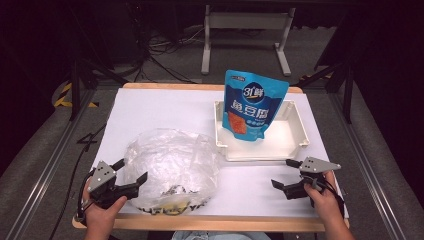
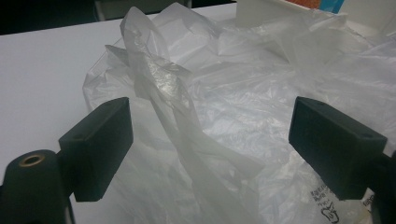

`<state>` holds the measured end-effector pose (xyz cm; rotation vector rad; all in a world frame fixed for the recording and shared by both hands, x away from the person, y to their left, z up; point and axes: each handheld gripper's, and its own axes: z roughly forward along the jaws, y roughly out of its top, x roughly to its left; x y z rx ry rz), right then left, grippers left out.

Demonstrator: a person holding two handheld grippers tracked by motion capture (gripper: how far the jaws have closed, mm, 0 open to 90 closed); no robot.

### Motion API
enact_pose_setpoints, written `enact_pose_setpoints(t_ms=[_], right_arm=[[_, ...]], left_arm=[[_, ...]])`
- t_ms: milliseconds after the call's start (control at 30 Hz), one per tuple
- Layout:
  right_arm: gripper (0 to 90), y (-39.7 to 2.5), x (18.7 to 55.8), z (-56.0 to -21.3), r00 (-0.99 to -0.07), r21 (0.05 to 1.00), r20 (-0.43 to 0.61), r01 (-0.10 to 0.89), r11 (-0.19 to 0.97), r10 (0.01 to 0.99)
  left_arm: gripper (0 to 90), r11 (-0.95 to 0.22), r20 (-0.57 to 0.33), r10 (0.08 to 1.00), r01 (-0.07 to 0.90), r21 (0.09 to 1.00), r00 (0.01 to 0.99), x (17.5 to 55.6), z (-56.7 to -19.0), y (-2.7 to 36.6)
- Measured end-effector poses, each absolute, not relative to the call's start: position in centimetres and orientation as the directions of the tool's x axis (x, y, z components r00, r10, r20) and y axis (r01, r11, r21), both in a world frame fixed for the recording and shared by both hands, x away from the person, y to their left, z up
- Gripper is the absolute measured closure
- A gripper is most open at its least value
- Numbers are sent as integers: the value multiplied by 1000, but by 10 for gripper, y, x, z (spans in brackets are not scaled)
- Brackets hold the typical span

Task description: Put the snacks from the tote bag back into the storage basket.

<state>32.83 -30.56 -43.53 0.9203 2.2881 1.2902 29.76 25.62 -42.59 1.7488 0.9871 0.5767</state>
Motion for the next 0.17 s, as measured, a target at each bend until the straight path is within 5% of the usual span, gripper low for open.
enact_pose_setpoints(t_ms=[167], right_arm=[[58, -305, 328, -434, -730, 857, 1, 353, 375, 684]], left_arm=[[142, -157, -71, 829, 353, 922, 555, 298, -426, 257]])
